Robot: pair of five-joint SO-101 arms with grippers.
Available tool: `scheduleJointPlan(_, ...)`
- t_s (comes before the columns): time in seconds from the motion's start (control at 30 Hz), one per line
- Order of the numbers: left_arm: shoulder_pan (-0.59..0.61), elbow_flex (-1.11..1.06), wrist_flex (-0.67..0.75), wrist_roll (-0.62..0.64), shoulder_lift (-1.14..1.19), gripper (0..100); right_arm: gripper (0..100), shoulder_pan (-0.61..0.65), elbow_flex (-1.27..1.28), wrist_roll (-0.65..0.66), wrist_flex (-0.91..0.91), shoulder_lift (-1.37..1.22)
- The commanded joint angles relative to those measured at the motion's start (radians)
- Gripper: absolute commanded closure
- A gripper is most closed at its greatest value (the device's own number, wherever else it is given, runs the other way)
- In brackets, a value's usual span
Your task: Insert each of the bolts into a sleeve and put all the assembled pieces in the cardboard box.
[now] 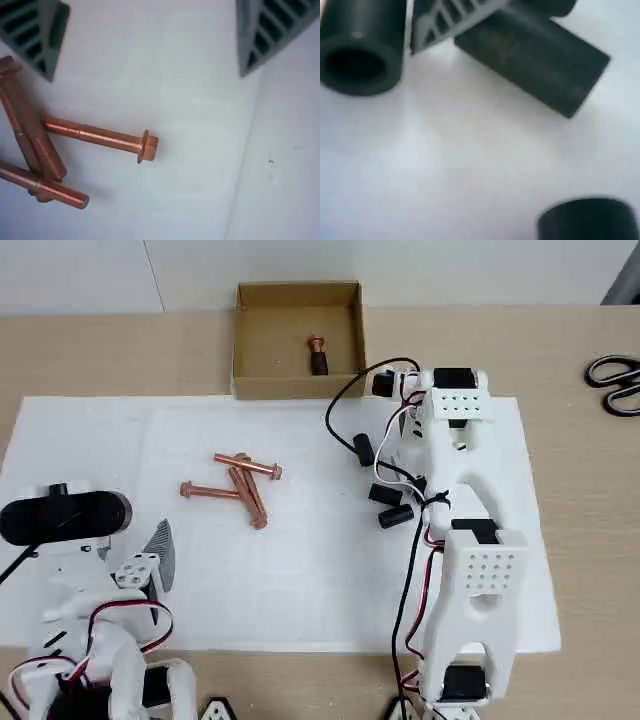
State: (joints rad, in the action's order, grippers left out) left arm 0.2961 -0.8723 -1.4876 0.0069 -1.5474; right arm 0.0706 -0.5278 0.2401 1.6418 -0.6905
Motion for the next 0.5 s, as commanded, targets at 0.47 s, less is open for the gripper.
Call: scheduleJointPlan(0.47,0.005,0.002,0.025,0.006,-0.003,77,99.5,-0.004,0.0,0.014,-0.03,-0.056)
